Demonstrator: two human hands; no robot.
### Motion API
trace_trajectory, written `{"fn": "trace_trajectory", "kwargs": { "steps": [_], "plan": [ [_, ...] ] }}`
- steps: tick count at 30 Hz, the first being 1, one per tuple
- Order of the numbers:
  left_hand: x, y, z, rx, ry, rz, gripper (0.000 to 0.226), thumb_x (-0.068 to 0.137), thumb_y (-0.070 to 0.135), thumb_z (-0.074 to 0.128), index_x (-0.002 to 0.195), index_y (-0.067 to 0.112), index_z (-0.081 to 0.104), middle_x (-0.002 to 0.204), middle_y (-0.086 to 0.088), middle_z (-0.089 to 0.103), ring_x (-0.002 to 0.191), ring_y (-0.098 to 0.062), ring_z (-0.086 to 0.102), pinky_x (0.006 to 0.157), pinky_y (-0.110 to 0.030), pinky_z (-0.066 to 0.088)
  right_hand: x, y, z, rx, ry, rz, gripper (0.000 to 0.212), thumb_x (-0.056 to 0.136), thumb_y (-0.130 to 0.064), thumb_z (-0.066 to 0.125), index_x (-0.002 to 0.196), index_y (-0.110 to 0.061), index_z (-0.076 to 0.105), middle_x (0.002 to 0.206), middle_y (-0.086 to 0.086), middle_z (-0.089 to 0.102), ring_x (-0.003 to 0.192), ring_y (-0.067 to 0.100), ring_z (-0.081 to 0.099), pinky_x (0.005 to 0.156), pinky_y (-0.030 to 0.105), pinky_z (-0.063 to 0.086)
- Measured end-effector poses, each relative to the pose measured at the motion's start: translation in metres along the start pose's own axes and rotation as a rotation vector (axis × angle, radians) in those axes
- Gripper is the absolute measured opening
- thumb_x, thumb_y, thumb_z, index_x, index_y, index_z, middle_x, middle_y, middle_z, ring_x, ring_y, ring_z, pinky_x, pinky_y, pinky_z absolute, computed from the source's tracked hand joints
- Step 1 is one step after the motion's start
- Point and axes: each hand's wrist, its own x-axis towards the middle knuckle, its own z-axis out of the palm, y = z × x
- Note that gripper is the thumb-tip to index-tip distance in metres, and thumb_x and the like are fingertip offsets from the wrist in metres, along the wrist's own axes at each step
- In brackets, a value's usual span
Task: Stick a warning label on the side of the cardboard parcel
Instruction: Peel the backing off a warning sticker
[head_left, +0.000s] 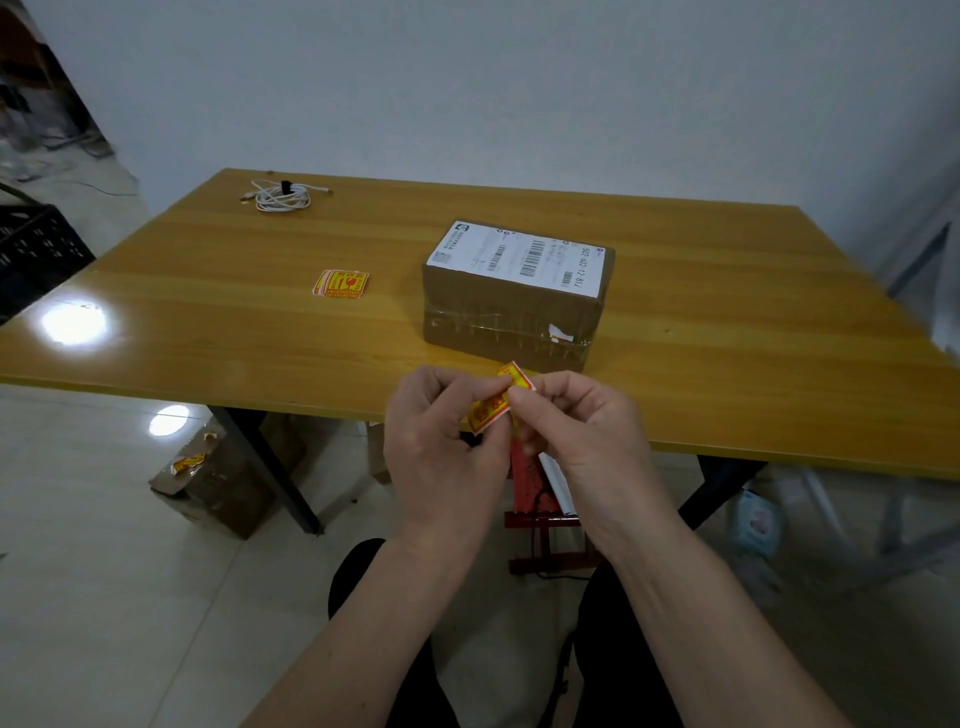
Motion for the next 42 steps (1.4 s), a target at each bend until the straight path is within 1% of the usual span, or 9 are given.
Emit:
{"fn": "trace_trajectory", "kwargs": {
  "steps": [8,12,16,19,23,28,35,39,42],
  "plan": [
    [0.0,0.002,-0.002,0.039,-0.014,-0.024,0.013,0.072,0.026,0.065,0.082,0.021,0.071,0.08,0.014,0.057,0.082,-0.015,0.055,0.068,-0.04,0.05,0.001,0.002,-0.003,0.097,0.005,0.034,0.015,0.086,-0.009,0.064,0.072,-0.01,0.071,0.058,0.001,0.062,0.054,0.01,0.053,0.054,0.02,0.048],
    [0.0,0.003,-0.003,0.021,-0.046,-0.065,0.01,0.076,0.022,0.065,0.085,0.023,0.069,0.078,0.028,0.056,0.084,-0.005,0.056,0.084,-0.049,0.05,0.004,0.001,-0.004,0.164,0.045,0.077,0.016,0.088,-0.011,0.062,0.075,-0.009,0.07,0.06,0.0,0.062,0.054,0.01,0.052,0.053,0.02,0.047],
    [-0.001,0.0,-0.004,0.035,-0.044,-0.041,0.007,0.08,0.023,0.062,0.084,0.022,0.068,0.076,0.015,0.06,0.079,-0.014,0.058,0.075,-0.045,0.051,0.003,0.001,-0.002,0.188,0.042,0.084,0.017,0.087,-0.018,0.063,0.075,-0.01,0.071,0.064,0.002,0.063,0.058,0.011,0.053,0.054,0.021,0.047],
    [0.002,0.001,-0.003,0.023,-0.058,-0.113,0.003,0.08,0.022,0.069,0.08,0.025,0.069,0.074,0.009,0.062,0.076,-0.014,0.057,0.071,-0.039,0.05,0.0,0.002,0.0,0.13,0.017,0.068,0.013,0.085,-0.017,0.065,0.078,-0.008,0.071,0.065,0.003,0.063,0.059,0.01,0.055,0.056,0.021,0.048],
    [0.004,0.005,-0.003,0.008,-0.145,-0.291,0.017,0.079,0.02,0.071,0.077,0.035,0.066,0.075,0.012,0.059,0.073,-0.006,0.052,0.067,-0.021,0.042,0.0,0.004,0.001,0.005,0.056,0.026,0.007,0.084,-0.01,0.066,0.078,-0.01,0.07,0.064,0.004,0.062,0.058,0.01,0.055,0.055,0.019,0.049],
    [0.005,0.006,-0.004,-0.014,-0.255,-0.399,0.015,0.082,0.027,0.068,0.078,0.042,0.065,0.077,0.015,0.059,0.074,-0.004,0.052,0.064,-0.015,0.04,0.0,0.004,0.004,-0.012,0.115,-0.008,0.007,0.084,-0.007,0.067,0.092,-0.007,0.067,0.069,0.004,0.064,0.057,0.007,0.057,0.053,0.017,0.05],
    [0.006,0.0,-0.003,-0.124,-0.304,-0.494,0.015,0.084,0.02,0.067,0.095,0.027,0.073,0.094,0.006,0.069,0.086,-0.008,0.061,0.074,-0.021,0.048,0.002,0.002,0.004,-0.009,0.153,-0.003,0.014,0.088,-0.007,0.062,0.102,-0.003,0.062,0.066,0.002,0.065,0.053,0.003,0.059,0.052,0.015,0.049],
    [0.005,0.002,-0.003,-0.104,-0.295,-0.437,0.011,0.083,0.026,0.066,0.09,0.031,0.073,0.091,0.007,0.068,0.083,-0.003,0.056,0.07,-0.014,0.043,0.002,0.003,0.006,0.014,0.169,-0.005,0.012,0.089,-0.011,0.061,0.093,0.0,0.065,0.063,0.0,0.063,0.052,0.004,0.057,0.051,0.016,0.049],
    [0.004,0.004,-0.004,-0.03,-0.256,-0.349,0.007,0.081,0.028,0.068,0.085,0.03,0.073,0.084,0.011,0.065,0.085,-0.006,0.057,0.078,-0.025,0.046,0.002,0.004,0.008,0.063,0.172,0.007,0.018,0.088,-0.014,0.063,0.092,0.003,0.065,0.063,0.001,0.063,0.053,0.006,0.057,0.051,0.016,0.049]
  ]
}}
